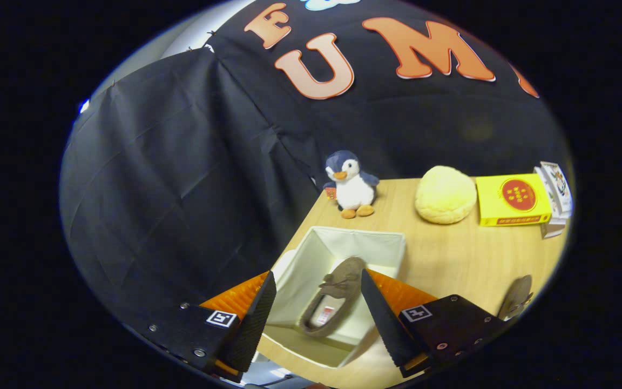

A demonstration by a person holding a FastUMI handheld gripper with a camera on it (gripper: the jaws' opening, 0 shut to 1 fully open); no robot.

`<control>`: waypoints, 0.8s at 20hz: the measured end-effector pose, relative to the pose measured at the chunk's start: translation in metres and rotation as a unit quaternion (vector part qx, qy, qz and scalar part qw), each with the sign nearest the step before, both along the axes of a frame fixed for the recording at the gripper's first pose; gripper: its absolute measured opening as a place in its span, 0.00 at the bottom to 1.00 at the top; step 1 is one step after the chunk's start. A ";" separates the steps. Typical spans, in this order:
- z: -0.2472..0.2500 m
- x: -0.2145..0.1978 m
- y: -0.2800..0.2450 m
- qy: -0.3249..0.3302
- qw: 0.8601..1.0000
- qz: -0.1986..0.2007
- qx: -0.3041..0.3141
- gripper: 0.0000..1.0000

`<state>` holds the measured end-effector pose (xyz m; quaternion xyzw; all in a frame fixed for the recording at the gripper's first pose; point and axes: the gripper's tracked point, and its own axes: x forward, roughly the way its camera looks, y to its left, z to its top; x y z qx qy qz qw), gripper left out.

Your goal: Open the storage box then place both shoes into the box .Put the left shoe in first, then the right shoe, with the right side of both shoes facing outward in a uniform manner.

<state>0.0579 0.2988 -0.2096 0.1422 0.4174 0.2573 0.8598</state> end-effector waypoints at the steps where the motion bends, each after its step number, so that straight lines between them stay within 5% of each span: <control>1: -0.003 -0.004 -0.015 -0.004 1.000 -0.006 -0.009 0.96; 16: -0.098 -0.061 -0.263 0.052 0.981 -0.122 -0.138 0.99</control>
